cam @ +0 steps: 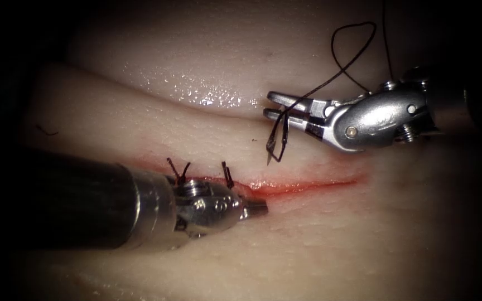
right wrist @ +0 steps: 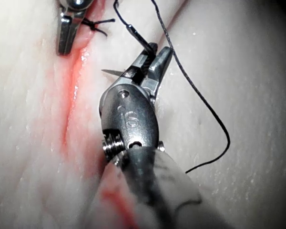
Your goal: Wound Closure
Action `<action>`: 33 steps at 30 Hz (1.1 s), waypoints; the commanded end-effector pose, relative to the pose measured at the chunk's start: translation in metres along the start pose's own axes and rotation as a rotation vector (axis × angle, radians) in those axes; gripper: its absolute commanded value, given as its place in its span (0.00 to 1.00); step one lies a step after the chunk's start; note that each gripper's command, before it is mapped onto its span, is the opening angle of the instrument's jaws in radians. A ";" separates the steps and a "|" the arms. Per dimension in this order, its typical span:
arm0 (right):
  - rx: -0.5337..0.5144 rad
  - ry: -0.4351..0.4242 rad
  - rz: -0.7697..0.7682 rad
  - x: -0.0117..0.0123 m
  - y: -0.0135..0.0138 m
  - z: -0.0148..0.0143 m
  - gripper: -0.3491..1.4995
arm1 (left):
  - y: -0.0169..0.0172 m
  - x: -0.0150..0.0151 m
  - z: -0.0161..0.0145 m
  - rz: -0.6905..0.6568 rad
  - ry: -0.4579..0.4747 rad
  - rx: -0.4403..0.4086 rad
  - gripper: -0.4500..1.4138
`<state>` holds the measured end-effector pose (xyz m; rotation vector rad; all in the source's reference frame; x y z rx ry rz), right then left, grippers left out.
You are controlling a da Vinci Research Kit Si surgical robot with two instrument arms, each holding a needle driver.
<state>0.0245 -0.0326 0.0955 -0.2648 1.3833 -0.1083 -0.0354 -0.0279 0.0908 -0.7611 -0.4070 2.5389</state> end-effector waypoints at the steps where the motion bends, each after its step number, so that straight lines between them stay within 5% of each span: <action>1: -0.002 0.003 -0.015 -0.0003 -0.0002 0.0011 0.00 | 0.0005 0.0001 0.0007 0.003 0.005 0.002 0.18; 33: -0.010 -0.008 -0.082 -0.0003 -0.0010 0.0013 0.00 | 0.0007 -0.0004 0.0004 0.006 0.006 0.013 0.21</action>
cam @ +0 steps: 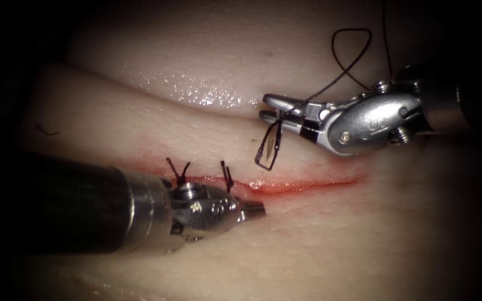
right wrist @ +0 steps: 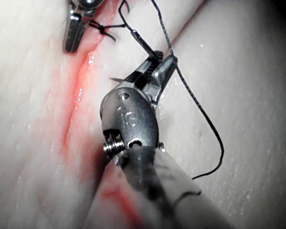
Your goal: Wound Closure
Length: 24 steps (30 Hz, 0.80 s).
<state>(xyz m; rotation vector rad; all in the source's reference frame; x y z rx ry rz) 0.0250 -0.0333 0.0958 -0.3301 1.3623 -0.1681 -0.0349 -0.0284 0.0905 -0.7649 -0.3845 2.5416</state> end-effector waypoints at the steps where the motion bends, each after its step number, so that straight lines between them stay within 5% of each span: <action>1: 0.001 0.006 0.001 -0.0003 -0.0002 0.0008 0.00 | 0.0003 -0.0001 0.0009 0.000 0.000 -0.002 0.21; 24: -0.012 0.021 -0.044 -0.0006 -0.0027 0.0014 0.00 | 0.0002 -0.0001 0.0003 -0.001 0.009 -0.005 0.21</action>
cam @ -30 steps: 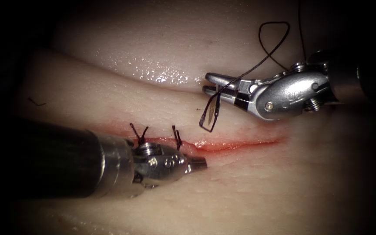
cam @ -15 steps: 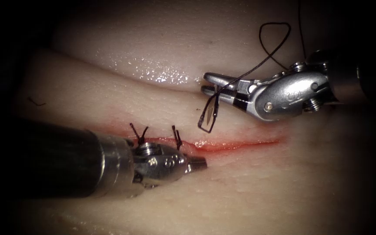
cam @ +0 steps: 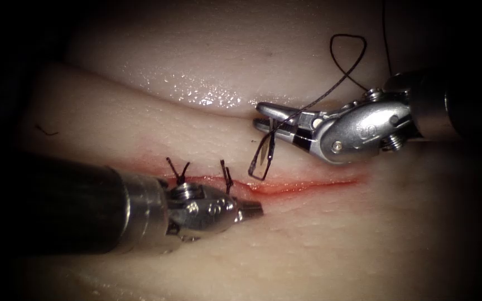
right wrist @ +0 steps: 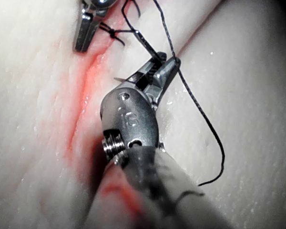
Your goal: Wound Closure
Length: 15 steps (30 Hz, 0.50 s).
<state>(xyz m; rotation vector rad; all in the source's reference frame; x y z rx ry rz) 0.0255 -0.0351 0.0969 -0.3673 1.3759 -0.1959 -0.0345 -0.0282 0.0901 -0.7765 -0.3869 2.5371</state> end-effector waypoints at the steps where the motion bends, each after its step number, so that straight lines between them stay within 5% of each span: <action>1: -0.006 -0.002 -0.036 -0.0002 -0.0014 0.0010 0.00 | 0.0003 -0.0001 0.0008 -0.001 0.001 -0.001 0.21; 15: 0.029 -0.030 -0.133 -0.0021 -0.0085 -0.0010 0.00 | 0.0003 -0.0004 0.0001 0.002 0.005 -0.001 0.20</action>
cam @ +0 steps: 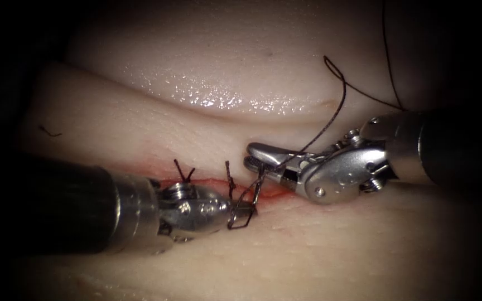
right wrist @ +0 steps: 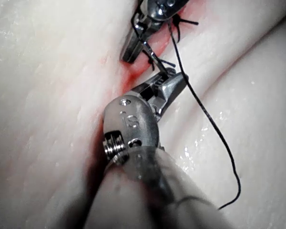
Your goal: Wound Closure
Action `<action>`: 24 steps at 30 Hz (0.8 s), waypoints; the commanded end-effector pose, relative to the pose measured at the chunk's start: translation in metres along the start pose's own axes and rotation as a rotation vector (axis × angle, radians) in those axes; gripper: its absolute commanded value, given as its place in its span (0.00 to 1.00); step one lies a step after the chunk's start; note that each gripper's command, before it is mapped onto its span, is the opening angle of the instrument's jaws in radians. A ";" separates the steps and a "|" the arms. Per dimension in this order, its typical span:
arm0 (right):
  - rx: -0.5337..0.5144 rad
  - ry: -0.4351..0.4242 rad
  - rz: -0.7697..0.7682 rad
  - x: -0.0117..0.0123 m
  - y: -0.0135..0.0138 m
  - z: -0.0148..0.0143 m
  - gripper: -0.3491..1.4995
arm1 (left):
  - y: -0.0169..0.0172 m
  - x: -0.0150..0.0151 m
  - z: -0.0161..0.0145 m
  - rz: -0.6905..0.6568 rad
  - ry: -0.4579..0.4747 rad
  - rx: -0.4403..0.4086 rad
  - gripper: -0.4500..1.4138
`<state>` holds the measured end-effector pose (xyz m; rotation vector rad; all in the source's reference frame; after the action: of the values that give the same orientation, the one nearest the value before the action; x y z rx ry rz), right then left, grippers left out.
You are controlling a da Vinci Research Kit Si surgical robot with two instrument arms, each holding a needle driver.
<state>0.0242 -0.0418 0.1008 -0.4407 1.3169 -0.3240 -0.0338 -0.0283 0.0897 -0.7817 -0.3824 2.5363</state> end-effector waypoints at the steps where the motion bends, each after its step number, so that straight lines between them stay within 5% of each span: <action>1: 0.000 0.000 0.031 -0.0008 -0.0018 0.0008 0.00 | 0.0003 0.0000 0.0009 0.000 0.000 -0.003 0.20; 16: 0.039 -0.013 0.188 -0.0021 -0.0042 0.0011 0.00 | 0.0005 -0.0001 0.0010 0.000 -0.001 0.003 0.19; 24: 0.137 -0.040 0.326 -0.0029 -0.0087 0.0011 0.00 | 0.0005 -0.0002 0.0010 0.006 -0.004 0.009 0.17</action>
<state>0.0241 -0.0477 0.1072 -0.1034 1.2933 -0.1243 -0.0339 -0.0286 0.0899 -0.7753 -0.3685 2.5431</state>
